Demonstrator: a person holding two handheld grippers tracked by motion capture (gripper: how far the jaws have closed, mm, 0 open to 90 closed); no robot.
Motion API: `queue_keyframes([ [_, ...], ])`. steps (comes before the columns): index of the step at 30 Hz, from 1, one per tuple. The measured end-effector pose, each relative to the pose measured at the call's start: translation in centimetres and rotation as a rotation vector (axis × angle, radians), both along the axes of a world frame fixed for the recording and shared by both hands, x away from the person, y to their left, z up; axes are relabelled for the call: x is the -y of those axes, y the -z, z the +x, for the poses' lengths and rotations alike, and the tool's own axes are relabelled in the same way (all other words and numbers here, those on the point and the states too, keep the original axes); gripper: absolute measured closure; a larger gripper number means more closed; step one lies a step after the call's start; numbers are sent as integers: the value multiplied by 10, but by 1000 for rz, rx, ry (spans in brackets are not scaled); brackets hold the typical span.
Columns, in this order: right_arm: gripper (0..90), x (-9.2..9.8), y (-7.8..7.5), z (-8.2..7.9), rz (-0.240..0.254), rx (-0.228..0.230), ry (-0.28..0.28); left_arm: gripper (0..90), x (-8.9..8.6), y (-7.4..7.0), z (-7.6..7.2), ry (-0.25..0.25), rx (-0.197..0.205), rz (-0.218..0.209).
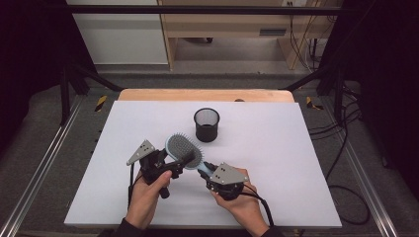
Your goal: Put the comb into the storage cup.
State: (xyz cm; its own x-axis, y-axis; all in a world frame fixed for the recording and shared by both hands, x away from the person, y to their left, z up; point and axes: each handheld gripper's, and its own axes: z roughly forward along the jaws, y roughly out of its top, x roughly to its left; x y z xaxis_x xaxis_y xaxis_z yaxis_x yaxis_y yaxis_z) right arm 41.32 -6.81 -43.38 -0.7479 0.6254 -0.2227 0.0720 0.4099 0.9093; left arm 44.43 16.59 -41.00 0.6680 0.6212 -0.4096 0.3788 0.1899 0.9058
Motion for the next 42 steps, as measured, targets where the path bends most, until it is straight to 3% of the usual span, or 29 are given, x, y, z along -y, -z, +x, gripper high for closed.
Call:
queue_keyframes([
  [5, 697, -2, 1, -2, -17, 5, 5, 260, 2, -1, -3, -18, 1, 27],
  [9, 697, -2, 2, -2, -17, 4, 3, 294, 2, -2, -3, -27, -6, 21],
  [18, 697, -4, 2, -4, -38, 29, 16, 343, 0, -2, -4, -27, -16, -18],
  [26, 697, -4, 3, -4, -29, 4, 6, 407, -4, 2, -4, -30, -50, -76],
  [42, 697, -4, 5, -3, -26, -20, -2, 496, -5, 1, -6, -13, -62, -106],
])
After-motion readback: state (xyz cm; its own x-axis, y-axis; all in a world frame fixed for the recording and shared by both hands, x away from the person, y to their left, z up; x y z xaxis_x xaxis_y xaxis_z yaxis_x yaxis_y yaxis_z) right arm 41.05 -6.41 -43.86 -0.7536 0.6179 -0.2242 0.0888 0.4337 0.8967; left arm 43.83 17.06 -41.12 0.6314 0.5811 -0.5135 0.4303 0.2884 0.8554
